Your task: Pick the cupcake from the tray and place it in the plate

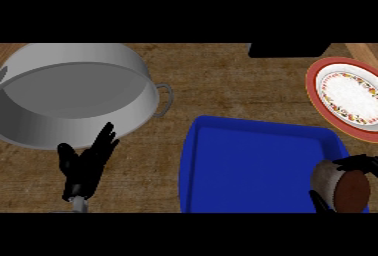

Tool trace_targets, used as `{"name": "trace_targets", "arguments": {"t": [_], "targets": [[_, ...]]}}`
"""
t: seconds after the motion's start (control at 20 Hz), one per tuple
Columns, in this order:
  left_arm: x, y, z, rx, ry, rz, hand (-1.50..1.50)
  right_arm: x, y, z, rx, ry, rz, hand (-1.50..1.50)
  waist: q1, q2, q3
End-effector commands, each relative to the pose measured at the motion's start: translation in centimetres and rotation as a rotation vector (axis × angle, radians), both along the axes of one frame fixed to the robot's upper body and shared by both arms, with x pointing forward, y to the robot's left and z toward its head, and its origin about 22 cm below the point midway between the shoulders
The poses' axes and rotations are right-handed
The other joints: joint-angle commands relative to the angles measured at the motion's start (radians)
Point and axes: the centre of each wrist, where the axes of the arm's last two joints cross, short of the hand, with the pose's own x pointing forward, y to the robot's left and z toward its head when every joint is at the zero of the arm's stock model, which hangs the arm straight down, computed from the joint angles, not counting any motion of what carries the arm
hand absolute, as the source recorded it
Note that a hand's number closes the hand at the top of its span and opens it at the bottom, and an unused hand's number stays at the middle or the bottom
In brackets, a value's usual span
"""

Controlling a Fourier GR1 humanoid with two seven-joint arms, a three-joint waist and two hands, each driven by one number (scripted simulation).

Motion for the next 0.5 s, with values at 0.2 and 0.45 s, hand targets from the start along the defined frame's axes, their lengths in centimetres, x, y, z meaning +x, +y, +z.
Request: {"name": "trace_targets", "arguments": {"t": [0.2, 0.45], "targets": [[-0.4, -1.5, -0.7, -0.009, 0.06, -0.027, 0.0, 5.2, -7.7, -0.5, 0.189, -0.101, -0.14, 1.5, 0.018, 0.006, -0.002], [0.3, -1.4, 1.3, -0.014, 0.055, -0.032, 0.0, 10.2, -9.8, -1.4, 0.12, -0.135, -0.233, 1.5, 0.028, 0.007, -0.002]]}}
